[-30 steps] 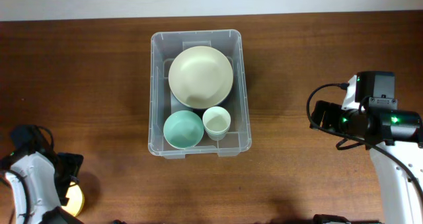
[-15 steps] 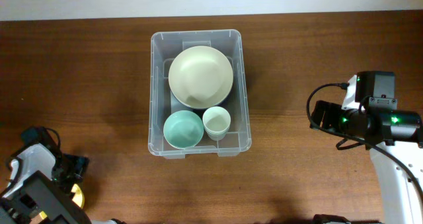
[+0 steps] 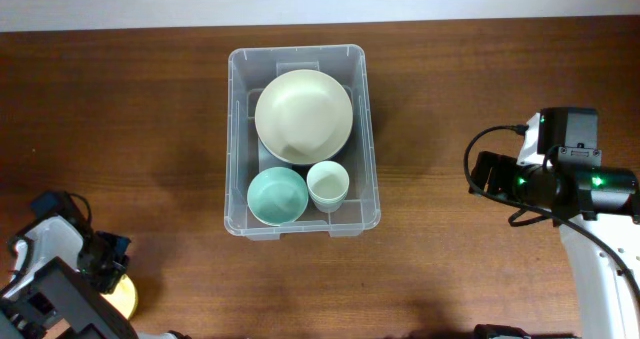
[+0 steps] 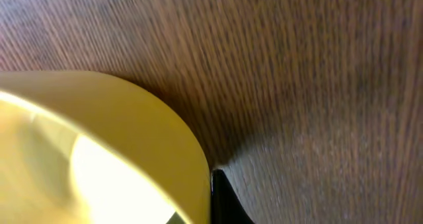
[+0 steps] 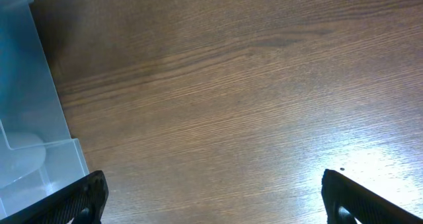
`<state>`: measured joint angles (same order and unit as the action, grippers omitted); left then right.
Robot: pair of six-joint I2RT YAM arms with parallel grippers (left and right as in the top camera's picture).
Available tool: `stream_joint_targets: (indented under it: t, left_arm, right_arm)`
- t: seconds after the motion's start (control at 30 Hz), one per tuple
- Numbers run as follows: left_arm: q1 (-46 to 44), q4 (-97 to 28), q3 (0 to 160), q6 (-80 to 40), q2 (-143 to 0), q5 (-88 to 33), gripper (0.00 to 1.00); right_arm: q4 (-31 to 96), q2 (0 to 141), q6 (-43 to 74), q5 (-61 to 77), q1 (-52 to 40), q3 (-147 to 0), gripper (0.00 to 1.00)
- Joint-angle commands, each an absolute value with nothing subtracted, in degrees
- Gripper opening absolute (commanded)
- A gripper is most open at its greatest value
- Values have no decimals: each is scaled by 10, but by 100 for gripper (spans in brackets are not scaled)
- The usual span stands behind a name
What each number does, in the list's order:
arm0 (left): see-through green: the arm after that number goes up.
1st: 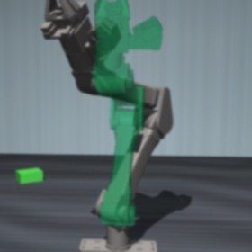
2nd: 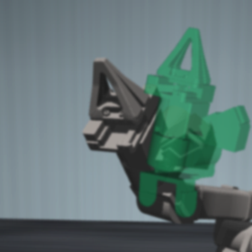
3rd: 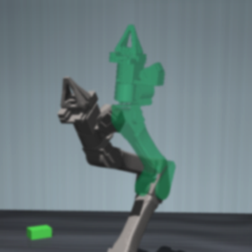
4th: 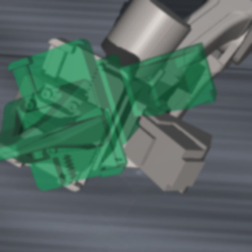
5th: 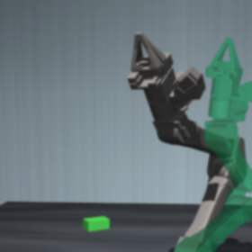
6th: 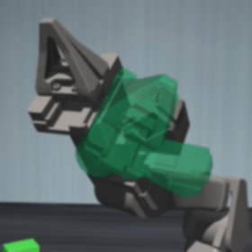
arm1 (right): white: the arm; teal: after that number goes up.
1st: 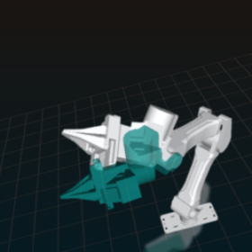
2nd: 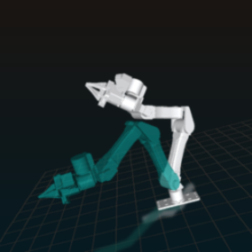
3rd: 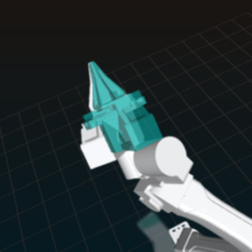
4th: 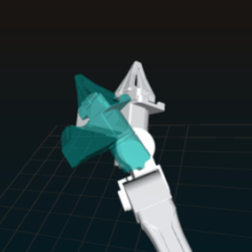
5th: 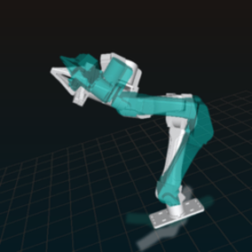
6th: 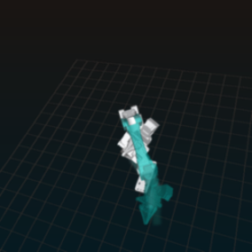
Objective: Pack container
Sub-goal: 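Release the bowl and move the left gripper to the yellow bowl, then carry the yellow bowl with the left gripper onto the mint-green bowl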
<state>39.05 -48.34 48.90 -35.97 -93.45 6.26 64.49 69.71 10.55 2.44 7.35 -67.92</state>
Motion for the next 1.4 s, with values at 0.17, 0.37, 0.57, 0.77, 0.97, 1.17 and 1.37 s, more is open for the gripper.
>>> stream_joint_targets:
  t: [0.17,0.37,0.57,0.77,0.97,1.17,1.37]
  left_arm:
    - [342,-578,583,-350,-910,50,1]
    - [202,-647,695,-341,-804,23,0]
    - [4,-719,868,-324,-778,24,0]
    - [-206,-697,947,-320,-826,34,0]
    - [-293,-697,947,-321,-924,22,1]
    - [-303,-709,947,-326,-1027,-28,1]
    - [-302,-717,947,-330,-1076,-29,1]
  right_arm:
    - [642,695,108,19,72,-681,99]
    - [643,695,108,19,72,-681,99]
    - [642,695,108,19,72,-681,99]
    - [642,695,108,19,72,-681,99]
    - [643,695,108,19,72,-681,99]
    - [645,695,108,19,72,-681,99]
    - [647,695,108,19,72,-681,99]
